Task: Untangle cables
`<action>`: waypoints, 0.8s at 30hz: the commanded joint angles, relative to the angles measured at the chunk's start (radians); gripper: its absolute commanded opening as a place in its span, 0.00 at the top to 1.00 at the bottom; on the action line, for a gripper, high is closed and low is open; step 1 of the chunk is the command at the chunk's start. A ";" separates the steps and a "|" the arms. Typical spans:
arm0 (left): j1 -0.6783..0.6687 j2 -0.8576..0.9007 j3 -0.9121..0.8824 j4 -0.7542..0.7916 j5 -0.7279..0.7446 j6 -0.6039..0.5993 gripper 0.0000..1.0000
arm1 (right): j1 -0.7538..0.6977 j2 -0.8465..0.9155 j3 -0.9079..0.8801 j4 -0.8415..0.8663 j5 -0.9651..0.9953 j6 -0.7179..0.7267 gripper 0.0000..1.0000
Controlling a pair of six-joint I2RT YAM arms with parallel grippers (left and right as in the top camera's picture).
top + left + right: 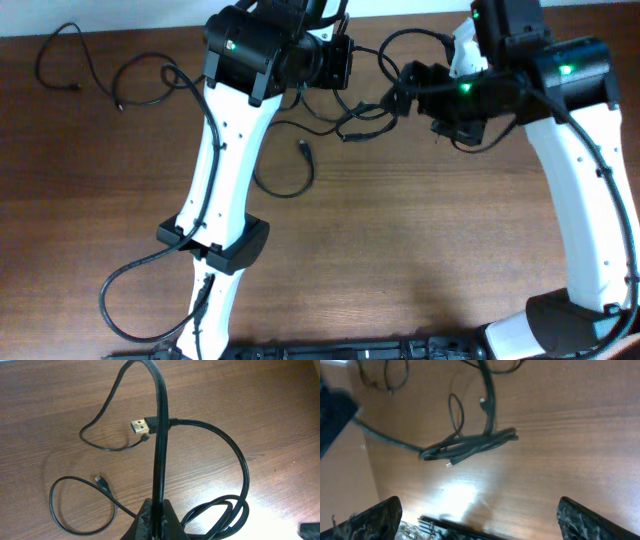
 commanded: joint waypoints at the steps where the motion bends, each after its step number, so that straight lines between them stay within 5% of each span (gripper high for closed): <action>1: 0.006 -0.015 0.009 0.003 0.015 -0.019 1.00 | 0.034 0.063 -0.013 0.050 0.037 0.154 0.13; 4: 0.006 -0.015 0.009 0.003 0.015 -0.019 1.00 | 0.032 0.119 -0.013 0.133 0.041 0.164 0.40; 9: 0.006 -0.015 0.009 0.003 0.014 -0.019 1.00 | 0.031 0.126 -0.013 0.142 0.064 0.188 0.63; 17: 0.006 -0.015 0.009 0.017 0.003 -0.019 1.00 | 0.034 0.126 -0.013 0.088 -0.001 0.188 0.64; 22: 0.006 -0.015 0.009 0.010 -0.065 -0.019 1.00 | 0.034 0.126 -0.013 0.079 -0.034 0.188 0.96; 24: 0.006 -0.015 0.009 0.009 -0.084 -0.019 1.00 | 0.033 0.126 -0.013 0.060 0.002 0.187 0.96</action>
